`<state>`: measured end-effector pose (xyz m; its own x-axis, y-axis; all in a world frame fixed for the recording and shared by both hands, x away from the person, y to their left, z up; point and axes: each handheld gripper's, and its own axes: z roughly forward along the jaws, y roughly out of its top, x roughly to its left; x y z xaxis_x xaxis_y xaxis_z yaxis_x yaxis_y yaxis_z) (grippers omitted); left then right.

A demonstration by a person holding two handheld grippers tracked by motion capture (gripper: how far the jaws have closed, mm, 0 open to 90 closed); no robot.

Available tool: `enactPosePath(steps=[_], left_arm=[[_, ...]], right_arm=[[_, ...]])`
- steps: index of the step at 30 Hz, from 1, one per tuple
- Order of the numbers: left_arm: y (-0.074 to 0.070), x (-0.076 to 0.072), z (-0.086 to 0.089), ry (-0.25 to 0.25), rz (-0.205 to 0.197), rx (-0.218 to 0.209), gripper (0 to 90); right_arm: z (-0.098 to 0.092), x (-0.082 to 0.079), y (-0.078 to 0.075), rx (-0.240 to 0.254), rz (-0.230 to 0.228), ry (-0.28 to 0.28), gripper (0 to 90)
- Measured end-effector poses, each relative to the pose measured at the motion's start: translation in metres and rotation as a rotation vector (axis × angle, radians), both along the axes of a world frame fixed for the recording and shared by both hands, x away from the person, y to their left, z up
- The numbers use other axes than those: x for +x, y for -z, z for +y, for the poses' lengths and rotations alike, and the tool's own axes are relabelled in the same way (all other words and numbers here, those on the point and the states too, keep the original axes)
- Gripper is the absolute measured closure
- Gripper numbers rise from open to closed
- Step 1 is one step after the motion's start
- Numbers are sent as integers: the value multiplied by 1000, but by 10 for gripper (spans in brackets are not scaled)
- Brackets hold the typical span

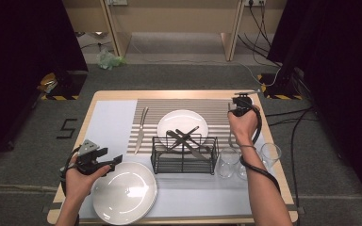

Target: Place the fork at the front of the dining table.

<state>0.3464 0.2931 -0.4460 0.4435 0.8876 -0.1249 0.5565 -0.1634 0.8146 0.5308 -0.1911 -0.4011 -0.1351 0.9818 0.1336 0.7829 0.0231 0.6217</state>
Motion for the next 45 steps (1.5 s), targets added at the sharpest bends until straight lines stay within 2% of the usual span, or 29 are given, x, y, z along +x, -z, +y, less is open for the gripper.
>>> enactPosePath(steps=[11,22,36,39,45], left_arm=[[0,0,0,0,2,0,275],[0,0,1,-1,2,0,275],[1,1,1,-2,3,0,275],[1,1,0,1,5,0,275],[1,1,0,-1,6,2,275]], right_arm=[[0,8,12,8,20,-8,870],[3,15,19,-17,44,-37,865],[4,21,27,-37,97,-36,870],[4,23,32,-48,137,-37,865],[5,24,37,-50,166,-42,865]])
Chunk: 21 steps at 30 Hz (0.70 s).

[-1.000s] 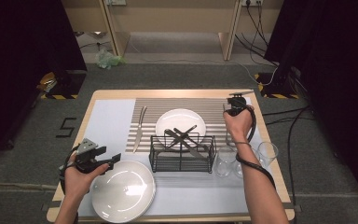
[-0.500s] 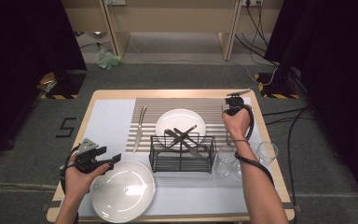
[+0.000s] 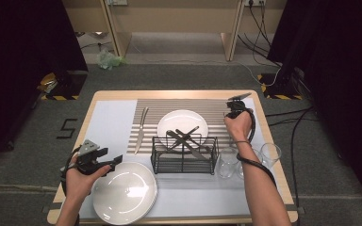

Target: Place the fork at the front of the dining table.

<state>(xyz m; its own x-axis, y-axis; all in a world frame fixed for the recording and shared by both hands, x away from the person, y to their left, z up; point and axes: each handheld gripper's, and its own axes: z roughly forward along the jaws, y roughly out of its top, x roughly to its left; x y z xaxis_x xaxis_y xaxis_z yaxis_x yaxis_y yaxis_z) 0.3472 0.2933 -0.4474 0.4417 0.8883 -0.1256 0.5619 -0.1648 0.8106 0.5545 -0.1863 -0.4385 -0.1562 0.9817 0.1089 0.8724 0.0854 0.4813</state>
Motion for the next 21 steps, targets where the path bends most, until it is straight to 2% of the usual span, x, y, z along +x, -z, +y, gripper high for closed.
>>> enactPosePath(steps=[7,21], left_arm=[[0,0,1,-1,0,-1,274],[0,0,1,0,0,-1,275]], right_arm=[[1,2,8,-14,54,-6,866],[1,3,10,-20,93,-9,865]])
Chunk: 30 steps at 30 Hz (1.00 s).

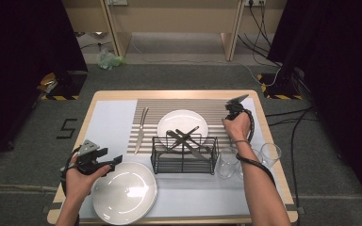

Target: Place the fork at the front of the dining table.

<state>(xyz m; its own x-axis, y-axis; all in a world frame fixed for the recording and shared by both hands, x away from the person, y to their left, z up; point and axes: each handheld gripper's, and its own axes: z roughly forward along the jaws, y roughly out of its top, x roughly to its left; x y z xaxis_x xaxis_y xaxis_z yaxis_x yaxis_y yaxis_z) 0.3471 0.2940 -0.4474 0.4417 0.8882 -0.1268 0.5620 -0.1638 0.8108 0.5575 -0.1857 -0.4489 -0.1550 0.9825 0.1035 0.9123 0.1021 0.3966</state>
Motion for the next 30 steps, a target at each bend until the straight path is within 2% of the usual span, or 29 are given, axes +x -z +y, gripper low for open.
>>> enactPosePath(steps=[5,9,13,21,30], left_arm=[[0,0,0,0,0,-2,275],[0,0,1,-1,-1,-2,275],[0,0,1,-1,-2,-2,275],[-1,0,0,-1,-2,-2,275],[-1,0,1,-3,-3,-2,276]], right_arm=[[1,-1,3,-2,16,-5,826],[4,-3,0,-12,8,-7,802],[3,-5,-2,-17,25,-8,795],[3,-8,-5,-19,57,-8,801],[1,-9,0,-36,112,-12,832]])
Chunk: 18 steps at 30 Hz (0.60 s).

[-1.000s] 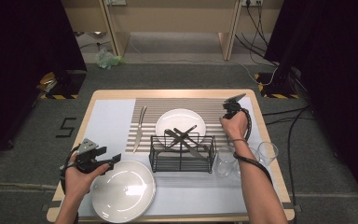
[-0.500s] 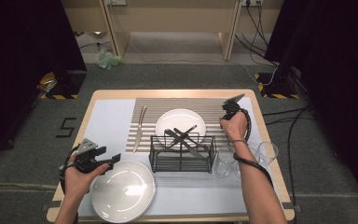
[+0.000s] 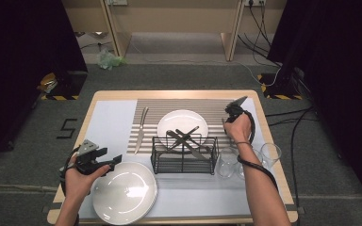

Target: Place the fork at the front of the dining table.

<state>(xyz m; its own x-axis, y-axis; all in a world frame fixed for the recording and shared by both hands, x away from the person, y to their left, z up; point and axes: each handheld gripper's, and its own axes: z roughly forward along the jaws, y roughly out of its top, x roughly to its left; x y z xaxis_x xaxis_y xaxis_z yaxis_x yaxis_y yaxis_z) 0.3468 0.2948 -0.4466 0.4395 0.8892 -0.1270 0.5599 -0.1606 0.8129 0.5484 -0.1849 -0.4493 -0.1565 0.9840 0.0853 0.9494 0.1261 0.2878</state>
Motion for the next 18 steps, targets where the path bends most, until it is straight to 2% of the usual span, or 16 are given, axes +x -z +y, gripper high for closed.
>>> enactPosePath(steps=[10,18], left_arm=[[0,0,0,0,-1,0,276],[0,0,1,-3,-1,1,276]], right_arm=[[-1,1,2,6,24,8,868],[-3,2,0,22,20,49,873]])
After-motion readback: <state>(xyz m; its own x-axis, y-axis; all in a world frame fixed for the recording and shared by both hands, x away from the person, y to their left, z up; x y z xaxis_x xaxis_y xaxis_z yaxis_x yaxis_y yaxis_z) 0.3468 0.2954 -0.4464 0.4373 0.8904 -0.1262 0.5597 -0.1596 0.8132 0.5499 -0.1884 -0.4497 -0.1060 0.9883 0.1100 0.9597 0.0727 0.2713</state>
